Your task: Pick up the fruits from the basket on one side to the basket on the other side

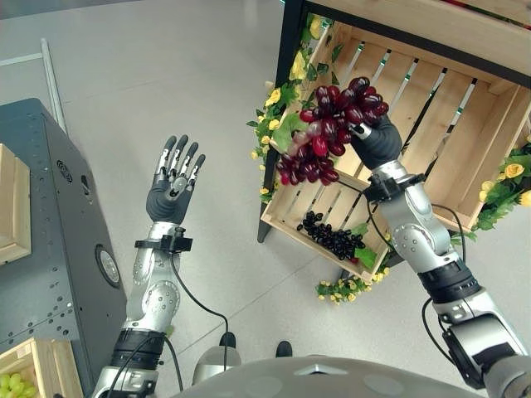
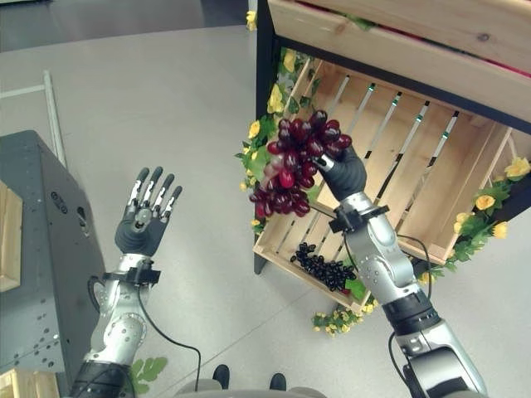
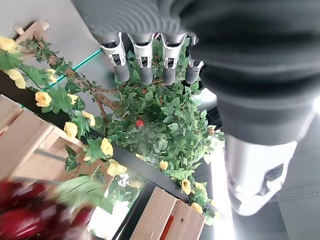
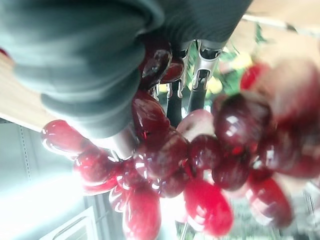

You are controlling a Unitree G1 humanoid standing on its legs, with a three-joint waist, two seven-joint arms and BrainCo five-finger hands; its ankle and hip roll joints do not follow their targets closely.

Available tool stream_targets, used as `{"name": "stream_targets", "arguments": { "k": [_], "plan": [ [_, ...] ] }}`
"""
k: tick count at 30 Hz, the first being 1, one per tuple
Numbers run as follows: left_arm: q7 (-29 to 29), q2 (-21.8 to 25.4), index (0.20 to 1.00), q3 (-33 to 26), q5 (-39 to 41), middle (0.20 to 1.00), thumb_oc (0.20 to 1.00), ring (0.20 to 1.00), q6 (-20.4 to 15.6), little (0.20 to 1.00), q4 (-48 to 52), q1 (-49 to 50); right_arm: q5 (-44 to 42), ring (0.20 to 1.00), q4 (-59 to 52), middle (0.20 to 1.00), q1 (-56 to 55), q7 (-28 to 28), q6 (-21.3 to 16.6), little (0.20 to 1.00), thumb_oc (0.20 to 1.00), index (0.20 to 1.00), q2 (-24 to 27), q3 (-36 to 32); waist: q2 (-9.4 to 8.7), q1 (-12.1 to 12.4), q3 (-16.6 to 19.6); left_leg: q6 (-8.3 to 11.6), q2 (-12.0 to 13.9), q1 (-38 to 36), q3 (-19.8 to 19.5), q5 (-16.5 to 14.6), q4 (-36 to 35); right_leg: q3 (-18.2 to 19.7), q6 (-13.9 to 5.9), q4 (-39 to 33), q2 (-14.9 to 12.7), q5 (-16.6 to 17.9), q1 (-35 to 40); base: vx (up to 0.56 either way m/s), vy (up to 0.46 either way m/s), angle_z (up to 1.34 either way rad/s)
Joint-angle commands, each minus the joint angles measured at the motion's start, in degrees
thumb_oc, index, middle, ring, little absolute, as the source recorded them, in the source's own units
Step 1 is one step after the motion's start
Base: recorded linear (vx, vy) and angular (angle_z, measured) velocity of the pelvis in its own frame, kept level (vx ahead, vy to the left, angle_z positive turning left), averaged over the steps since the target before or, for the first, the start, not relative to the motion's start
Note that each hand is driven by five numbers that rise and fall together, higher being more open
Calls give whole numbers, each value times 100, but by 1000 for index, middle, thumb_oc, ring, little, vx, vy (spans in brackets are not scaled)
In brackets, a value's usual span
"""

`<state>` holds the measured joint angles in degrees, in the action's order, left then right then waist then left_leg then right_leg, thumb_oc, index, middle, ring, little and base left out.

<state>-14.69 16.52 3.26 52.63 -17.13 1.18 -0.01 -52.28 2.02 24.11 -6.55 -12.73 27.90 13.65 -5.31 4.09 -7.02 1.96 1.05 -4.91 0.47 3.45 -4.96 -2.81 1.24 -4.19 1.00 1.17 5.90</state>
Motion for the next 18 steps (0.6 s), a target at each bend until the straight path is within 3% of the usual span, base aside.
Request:
{"name": "stream_targets", "arguments": {
  "k": [1,6,18],
  "plan": [
    [-120,253,1000,122,-23,1000,1000,1000,-145,1000,415,47,195,200,329,200,546,345,-603,200,200,200,59,-459,-203,84,372,5,33,-81,205,-300,71,178,-669,236,-285,-63,-31,-9,18,-3],
    [-112,306,1000,209,65,1000,1000,1000,-123,1000,521,33,518,200,1220,200,897,769,-575,200,200,200,252,-530,-157,103,399,0,11,-118,212,-321,58,170,-684,166,-317,-39,18,-3,20,-7],
    [-64,359,1000,372,97,1000,1000,1000,-149,1000,555,-17,759,200,2306,200,1217,1114,-562,200,200,200,495,-643,-116,101,365,3,20,-172,176,-330,47,110,-699,113,-330,-26,100,0,1,0]
  ]
}}
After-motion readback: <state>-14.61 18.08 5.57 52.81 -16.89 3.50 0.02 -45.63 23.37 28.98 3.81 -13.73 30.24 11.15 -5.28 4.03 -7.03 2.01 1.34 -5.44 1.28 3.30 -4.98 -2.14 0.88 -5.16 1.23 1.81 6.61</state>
